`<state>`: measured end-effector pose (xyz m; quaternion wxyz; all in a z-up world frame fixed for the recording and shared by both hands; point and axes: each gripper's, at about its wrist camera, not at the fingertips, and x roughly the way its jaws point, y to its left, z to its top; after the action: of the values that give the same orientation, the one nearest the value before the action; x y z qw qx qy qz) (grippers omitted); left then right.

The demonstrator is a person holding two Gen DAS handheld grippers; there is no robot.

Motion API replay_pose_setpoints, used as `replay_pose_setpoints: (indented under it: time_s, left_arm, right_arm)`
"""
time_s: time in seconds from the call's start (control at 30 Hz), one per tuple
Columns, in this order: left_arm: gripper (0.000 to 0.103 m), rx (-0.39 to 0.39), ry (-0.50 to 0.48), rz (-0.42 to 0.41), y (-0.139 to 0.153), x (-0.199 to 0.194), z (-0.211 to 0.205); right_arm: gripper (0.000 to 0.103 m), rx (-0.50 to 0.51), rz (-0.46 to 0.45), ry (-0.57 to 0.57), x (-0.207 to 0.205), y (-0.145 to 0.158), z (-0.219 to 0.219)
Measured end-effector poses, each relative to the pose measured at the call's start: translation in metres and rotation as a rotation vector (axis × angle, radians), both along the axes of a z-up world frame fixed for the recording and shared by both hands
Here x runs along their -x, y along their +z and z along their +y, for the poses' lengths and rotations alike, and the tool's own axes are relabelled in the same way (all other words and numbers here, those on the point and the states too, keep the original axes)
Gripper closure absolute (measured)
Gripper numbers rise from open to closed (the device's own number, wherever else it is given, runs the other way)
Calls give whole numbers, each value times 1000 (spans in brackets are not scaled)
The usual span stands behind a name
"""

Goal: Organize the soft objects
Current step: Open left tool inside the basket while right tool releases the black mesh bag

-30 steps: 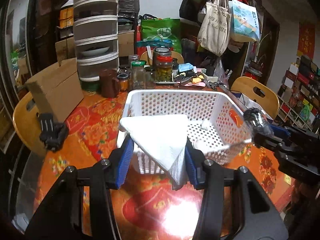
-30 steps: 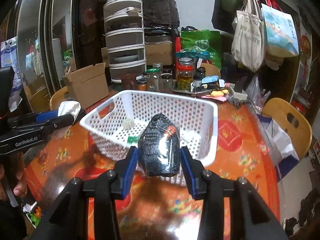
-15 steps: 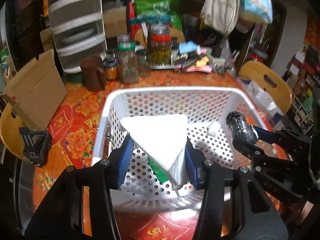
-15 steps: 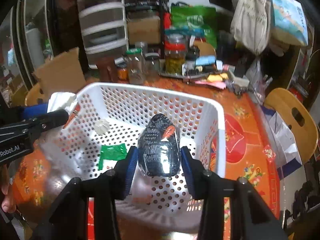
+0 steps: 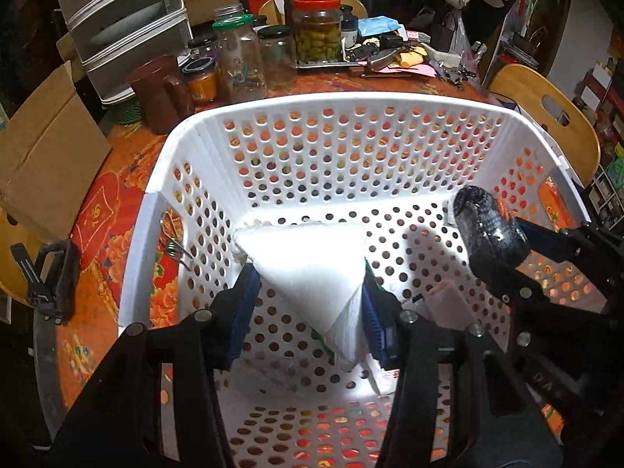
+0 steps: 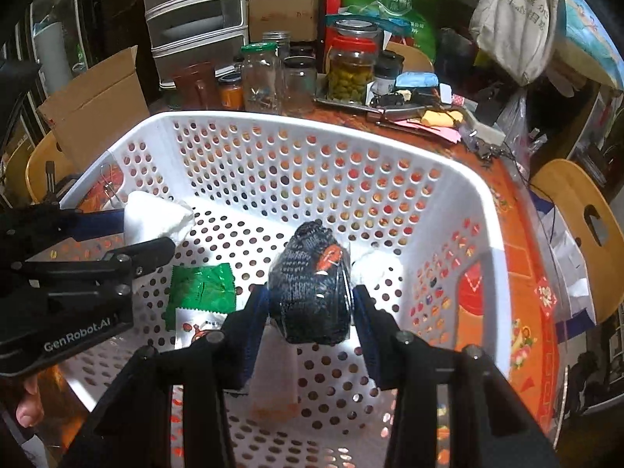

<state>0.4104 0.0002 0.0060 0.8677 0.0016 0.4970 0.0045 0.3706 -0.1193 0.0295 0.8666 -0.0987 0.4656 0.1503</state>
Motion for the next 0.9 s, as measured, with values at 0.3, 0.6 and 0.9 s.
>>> replay_pose_setpoints:
  time_s: [0.3,0.6,0.9]
  left_arm:
    - [37,19,-31,-29,6,8,-2]
    - [8,18,-39,-114,27,30,0]
    - [0,2,-31,-225,57,83,4]
  right_arm:
    - [39,-22,-24,10,2,6,-2]
    - [13,-54,-74,-17,18,24,-20]
    - [5,-114,-122,-46,49,44,-46]
